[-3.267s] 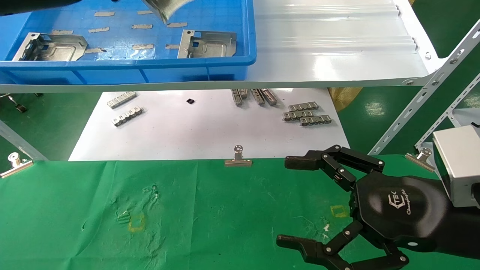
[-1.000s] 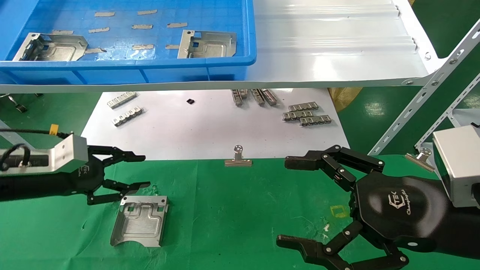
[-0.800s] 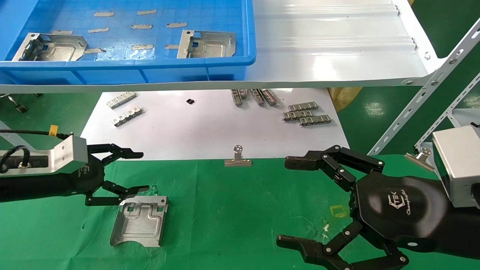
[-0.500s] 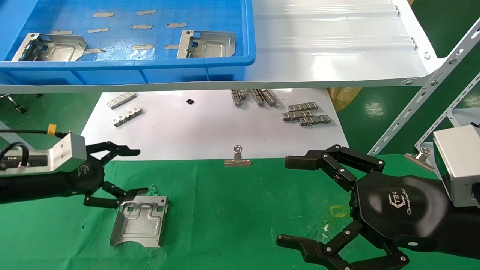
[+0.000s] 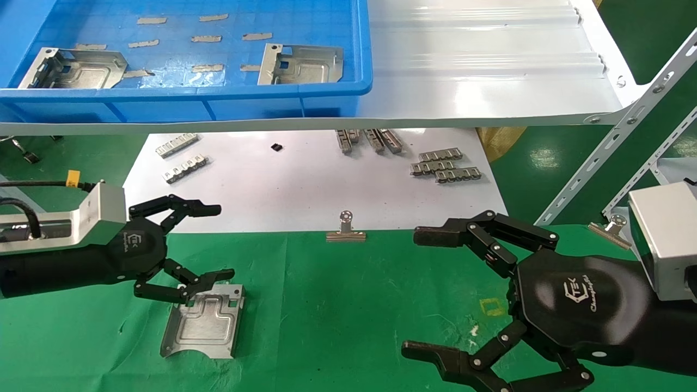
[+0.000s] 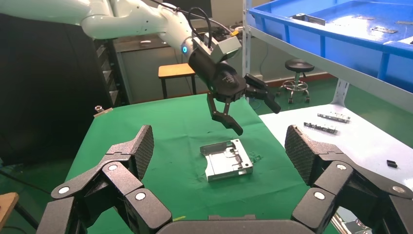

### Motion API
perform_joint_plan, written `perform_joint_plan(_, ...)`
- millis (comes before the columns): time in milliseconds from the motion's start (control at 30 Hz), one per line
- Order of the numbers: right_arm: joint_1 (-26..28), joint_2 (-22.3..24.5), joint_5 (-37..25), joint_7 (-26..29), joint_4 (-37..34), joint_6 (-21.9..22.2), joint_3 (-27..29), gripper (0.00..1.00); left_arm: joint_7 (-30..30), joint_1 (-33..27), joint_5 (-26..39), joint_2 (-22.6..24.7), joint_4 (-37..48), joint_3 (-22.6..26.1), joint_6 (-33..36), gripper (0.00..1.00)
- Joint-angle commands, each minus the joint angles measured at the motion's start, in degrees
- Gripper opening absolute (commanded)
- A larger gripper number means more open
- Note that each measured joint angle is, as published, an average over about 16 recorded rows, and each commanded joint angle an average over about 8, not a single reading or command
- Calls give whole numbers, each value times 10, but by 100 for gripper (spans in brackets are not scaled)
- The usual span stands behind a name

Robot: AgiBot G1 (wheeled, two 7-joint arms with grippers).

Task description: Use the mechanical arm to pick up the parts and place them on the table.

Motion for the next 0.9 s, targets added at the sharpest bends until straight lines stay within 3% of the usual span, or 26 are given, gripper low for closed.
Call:
perform_joint_plan(33, 0, 0, 0, 0, 0, 0, 0, 100, -16, 12, -7, -5, -23, -10, -2, 100)
perform_joint_plan(900, 0, 0, 0, 0, 0, 0, 0, 100, -224, 170, -100, -70, -331, -144, -28, 100)
